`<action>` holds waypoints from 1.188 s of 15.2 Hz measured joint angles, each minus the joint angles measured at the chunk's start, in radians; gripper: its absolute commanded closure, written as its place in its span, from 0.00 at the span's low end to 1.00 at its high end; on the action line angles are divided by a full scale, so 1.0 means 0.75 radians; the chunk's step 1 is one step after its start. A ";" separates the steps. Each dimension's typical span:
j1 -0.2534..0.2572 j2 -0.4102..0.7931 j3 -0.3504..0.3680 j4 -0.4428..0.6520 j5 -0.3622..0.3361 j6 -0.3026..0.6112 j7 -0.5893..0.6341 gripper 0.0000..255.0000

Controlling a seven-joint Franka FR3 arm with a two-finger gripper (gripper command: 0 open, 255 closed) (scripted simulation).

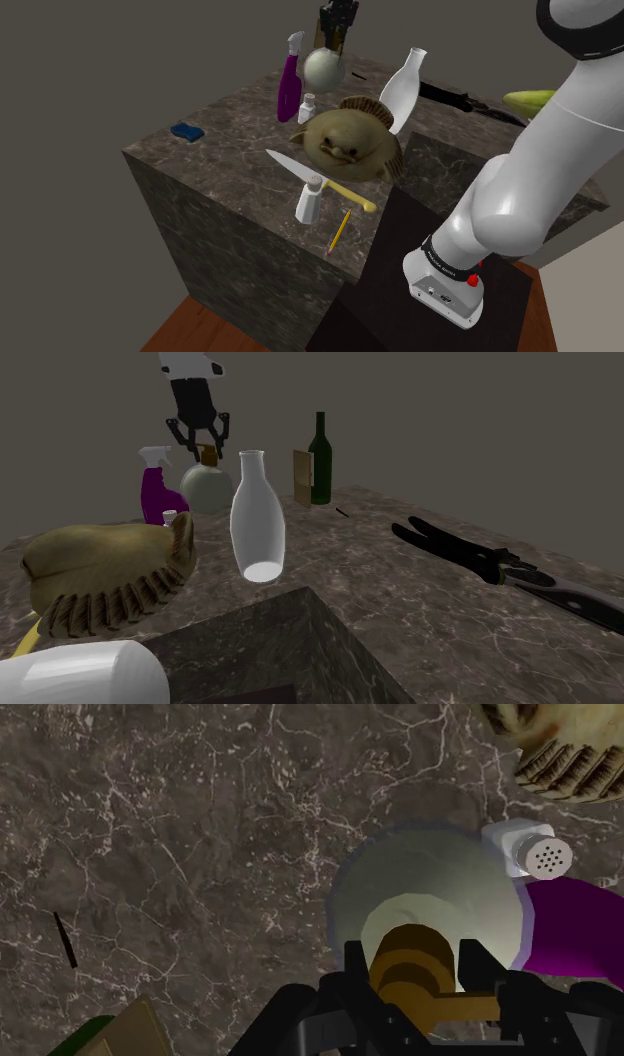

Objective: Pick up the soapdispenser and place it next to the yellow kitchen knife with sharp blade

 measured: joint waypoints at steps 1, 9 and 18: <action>0.016 0.002 0.015 -0.006 -0.001 0.006 0.032 1.00; 0.136 0.081 0.124 0.101 0.009 -0.048 0.258 1.00; 0.270 0.292 0.228 0.388 0.030 -0.151 0.492 1.00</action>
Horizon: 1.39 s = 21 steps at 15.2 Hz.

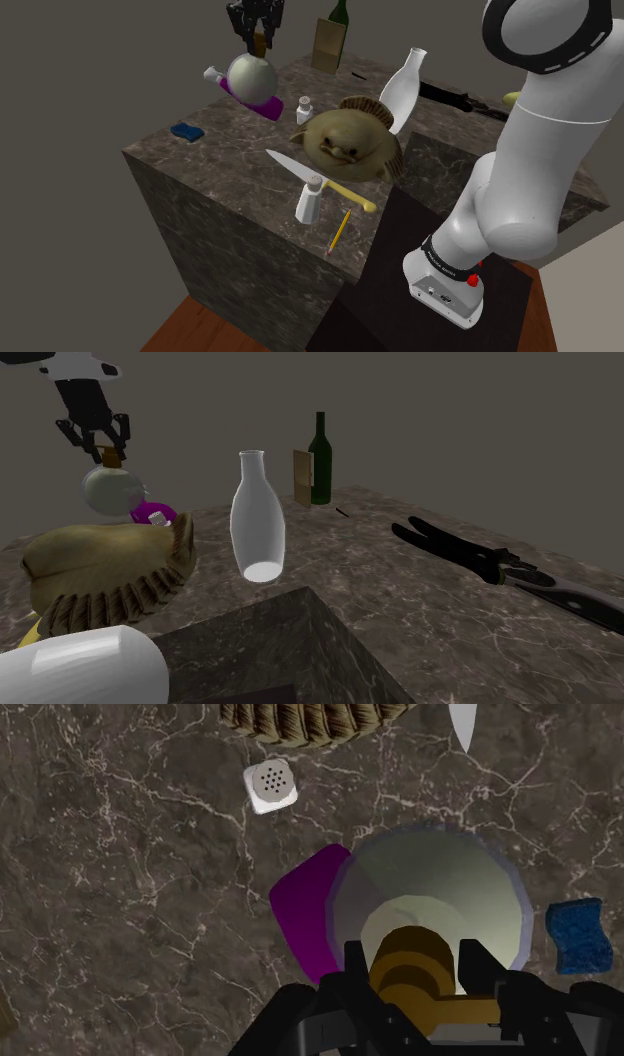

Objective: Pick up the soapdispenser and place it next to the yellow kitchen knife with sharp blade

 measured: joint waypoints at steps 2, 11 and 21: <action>0.015 0.011 0.009 -0.009 0.000 0.018 0.026 1.00; 0.021 -0.005 0.013 -0.183 -0.004 0.174 0.048 1.00; 0.024 -0.022 0.016 -0.262 -0.005 0.245 0.055 0.00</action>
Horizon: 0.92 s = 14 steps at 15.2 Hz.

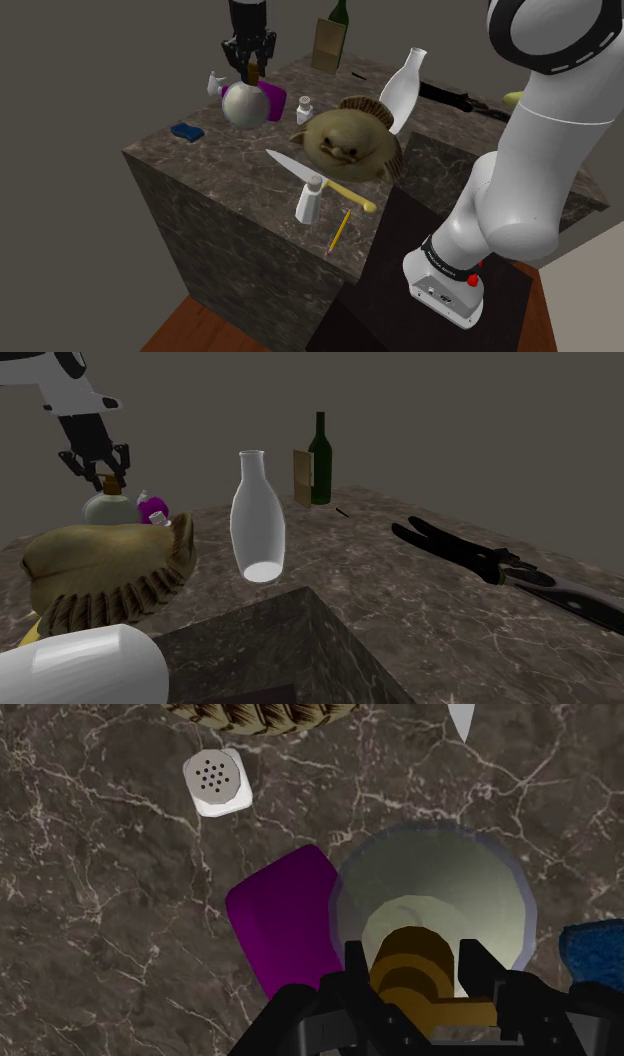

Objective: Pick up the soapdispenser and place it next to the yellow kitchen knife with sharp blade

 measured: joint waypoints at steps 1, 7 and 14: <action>-0.001 0.002 -0.001 -0.001 -0.001 -0.001 0.000 0.00; -0.002 0.009 -0.002 0.027 -0.001 -0.026 -0.001 0.00; 0.002 0.030 0.001 0.201 0.002 -0.179 -0.005 0.00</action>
